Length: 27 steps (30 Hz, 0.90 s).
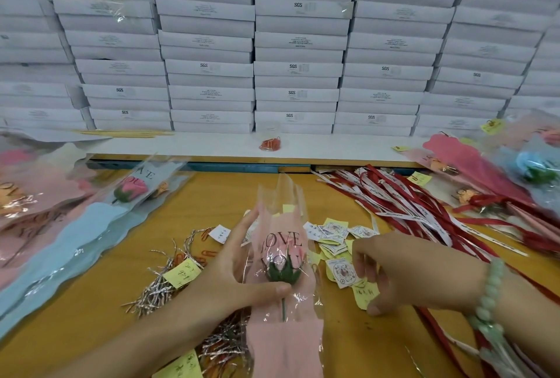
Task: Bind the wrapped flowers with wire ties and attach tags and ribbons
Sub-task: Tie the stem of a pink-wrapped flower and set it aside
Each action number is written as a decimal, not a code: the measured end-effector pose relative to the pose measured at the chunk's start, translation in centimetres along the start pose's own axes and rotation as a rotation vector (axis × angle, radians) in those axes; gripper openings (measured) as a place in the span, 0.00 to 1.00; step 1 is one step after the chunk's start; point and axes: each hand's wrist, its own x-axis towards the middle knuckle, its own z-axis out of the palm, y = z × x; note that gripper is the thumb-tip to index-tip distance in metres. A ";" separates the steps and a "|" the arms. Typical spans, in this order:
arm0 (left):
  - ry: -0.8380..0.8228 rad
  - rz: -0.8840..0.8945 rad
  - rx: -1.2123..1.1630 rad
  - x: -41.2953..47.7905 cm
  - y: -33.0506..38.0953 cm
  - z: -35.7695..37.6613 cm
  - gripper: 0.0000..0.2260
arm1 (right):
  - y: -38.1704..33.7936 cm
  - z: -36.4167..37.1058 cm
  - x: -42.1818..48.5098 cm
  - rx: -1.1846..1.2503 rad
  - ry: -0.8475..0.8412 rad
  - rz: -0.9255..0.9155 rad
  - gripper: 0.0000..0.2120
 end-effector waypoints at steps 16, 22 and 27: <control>-0.016 -0.001 0.004 0.1 0.0 0.2 0.47 | 1.3 -0.1 0.7 0.207 -0.086 0.059 0.11; -0.034 -0.017 -0.003 0.1 0.1 0.1 0.46 | 1.0 0.2 0.5 0.114 -0.003 0.080 0.19; -0.031 -0.017 -0.002 0.1 0.2 0.2 0.47 | 1.0 0.2 0.6 0.211 -0.074 0.078 0.18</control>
